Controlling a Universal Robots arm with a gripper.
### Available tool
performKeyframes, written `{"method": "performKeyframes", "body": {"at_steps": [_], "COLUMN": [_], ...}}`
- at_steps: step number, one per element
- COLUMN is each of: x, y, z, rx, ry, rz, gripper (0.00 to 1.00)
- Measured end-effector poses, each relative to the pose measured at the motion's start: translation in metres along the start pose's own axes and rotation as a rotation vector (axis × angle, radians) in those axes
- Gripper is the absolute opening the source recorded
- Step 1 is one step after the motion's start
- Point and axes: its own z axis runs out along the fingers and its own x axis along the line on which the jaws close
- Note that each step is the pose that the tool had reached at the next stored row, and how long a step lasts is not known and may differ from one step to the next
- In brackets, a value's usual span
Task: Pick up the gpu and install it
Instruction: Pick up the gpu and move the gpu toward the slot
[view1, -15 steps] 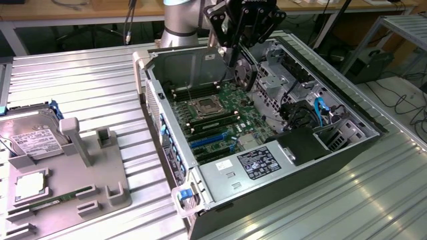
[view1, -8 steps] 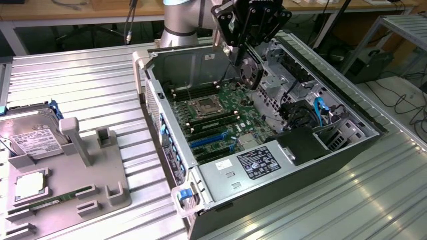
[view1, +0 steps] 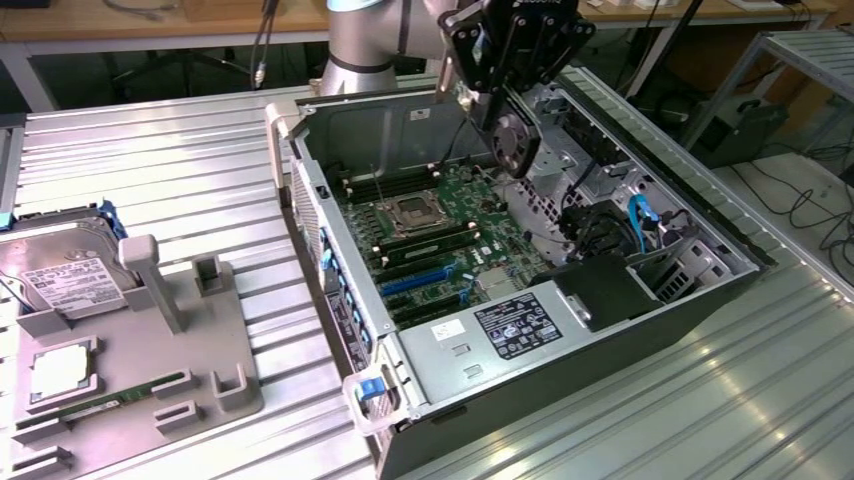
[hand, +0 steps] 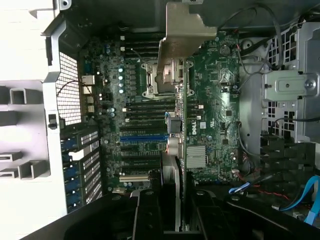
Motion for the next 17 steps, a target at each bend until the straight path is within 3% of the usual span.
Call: {"method": "performKeyframes", "body": {"at_steps": [9,17], "x": [-0.015,-0.016], "y": [0.0007,0.0007], "z": [0.0003,0.0004], "rx": [0.0000,0.0002], "ry": [0.0000,0.0000], "rz": [0.000,0.000], "gripper": [0.28,0.28]}}
